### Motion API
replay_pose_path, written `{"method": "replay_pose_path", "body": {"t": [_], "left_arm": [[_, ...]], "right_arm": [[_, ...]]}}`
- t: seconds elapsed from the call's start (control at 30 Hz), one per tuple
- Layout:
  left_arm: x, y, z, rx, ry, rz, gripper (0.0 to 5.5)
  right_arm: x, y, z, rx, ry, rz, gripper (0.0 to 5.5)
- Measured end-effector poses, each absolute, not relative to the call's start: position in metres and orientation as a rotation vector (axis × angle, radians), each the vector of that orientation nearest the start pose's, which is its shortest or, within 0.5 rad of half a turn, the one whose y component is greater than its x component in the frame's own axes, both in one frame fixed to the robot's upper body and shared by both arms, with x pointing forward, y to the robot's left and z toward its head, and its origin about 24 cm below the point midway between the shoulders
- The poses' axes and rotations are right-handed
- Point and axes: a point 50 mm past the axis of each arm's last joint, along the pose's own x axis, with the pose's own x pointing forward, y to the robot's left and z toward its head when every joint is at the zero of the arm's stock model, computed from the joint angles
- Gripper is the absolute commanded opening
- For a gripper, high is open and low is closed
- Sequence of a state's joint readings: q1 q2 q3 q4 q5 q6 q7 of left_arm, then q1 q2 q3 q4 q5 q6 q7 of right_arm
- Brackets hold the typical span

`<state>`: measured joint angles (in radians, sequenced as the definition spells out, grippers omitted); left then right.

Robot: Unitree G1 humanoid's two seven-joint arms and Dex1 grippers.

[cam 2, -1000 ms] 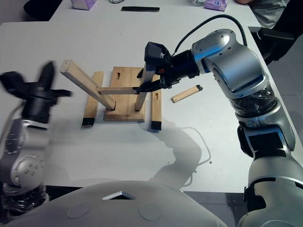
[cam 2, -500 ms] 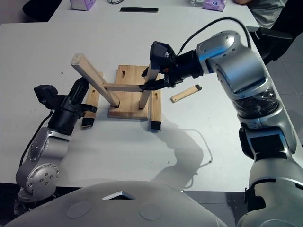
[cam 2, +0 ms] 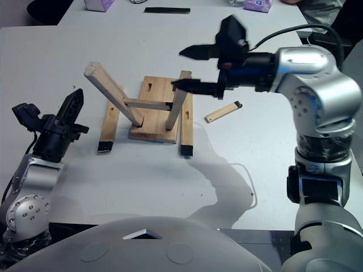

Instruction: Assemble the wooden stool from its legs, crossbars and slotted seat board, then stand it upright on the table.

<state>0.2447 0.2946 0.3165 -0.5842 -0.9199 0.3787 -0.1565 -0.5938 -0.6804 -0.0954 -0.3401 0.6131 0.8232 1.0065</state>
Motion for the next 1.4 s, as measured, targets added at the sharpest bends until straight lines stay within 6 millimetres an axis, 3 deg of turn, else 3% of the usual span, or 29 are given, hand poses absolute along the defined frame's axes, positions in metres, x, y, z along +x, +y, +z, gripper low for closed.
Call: {"method": "replay_pose_path", "body": {"t": [0.07,0.17,0.23,0.33,0.4,0.5,0.57,0.63,0.77,0.93,1.0,1.07,1.1,1.13,1.23,1.4], "left_arm": [[0.207,0.235,0.124,-0.389,-0.101,-0.105,0.00],[0.224,0.248,0.128,-0.278,-0.097,-0.050,0.00],[0.226,0.246,0.130,-0.265,-0.105,-0.072,0.00],[0.228,0.233,0.123,-0.230,-0.054,-0.131,0.00],[0.230,0.215,0.120,-0.239,-0.028,-0.193,0.00],[0.229,0.171,0.118,-0.303,-0.010,-0.348,0.00],[0.223,0.162,0.123,-0.315,-0.027,-0.364,0.00],[0.217,0.160,0.126,-0.317,-0.034,-0.362,0.00],[0.211,0.177,0.122,-0.292,-0.014,-0.230,0.00],[0.200,0.227,0.148,-0.182,-0.151,0.149,0.00],[0.193,0.219,0.151,-0.182,-0.152,0.158,0.00],[0.193,0.190,0.147,-0.215,-0.096,0.005,0.00],[0.192,0.163,0.145,-0.260,-0.060,-0.153,0.00],[0.191,0.144,0.144,-0.284,-0.035,-0.240,0.00],[0.190,0.130,0.143,-0.285,-0.019,-0.298,0.00],[0.191,0.134,0.143,-0.238,-0.008,-0.304,0.00]], "right_arm": [[0.263,-0.180,0.233,-0.180,-0.009,1.127,3.31],[0.241,-0.201,0.216,-0.064,0.011,1.111,2.94],[0.230,-0.210,0.211,-0.016,0.016,1.099,2.65],[0.241,-0.216,0.197,-0.065,0.041,0.877,2.07],[0.252,-0.210,0.179,-0.096,0.077,0.686,1.69],[0.244,-0.169,0.145,-0.062,0.131,0.595,1.25],[0.234,-0.146,0.142,-0.020,0.109,0.526,0.95],[0.231,-0.138,0.143,0.004,0.091,0.465,0.65],[0.230,-0.149,0.141,-0.027,0.083,0.217,0.03],[0.219,-0.177,0.145,-0.032,0.066,-0.063,0.01],[0.209,-0.168,0.144,-0.016,0.088,-0.038,0.01],[0.201,-0.137,0.143,0.019,0.109,0.163,0.01],[0.195,-0.113,0.146,0.038,0.100,0.322,0.01],[0.191,-0.104,0.147,0.031,0.096,0.363,0.01],[0.192,-0.110,0.143,-0.066,0.108,0.268,0.01],[0.191,-0.108,0.137,-0.138,0.139,0.297,0.01]]}}
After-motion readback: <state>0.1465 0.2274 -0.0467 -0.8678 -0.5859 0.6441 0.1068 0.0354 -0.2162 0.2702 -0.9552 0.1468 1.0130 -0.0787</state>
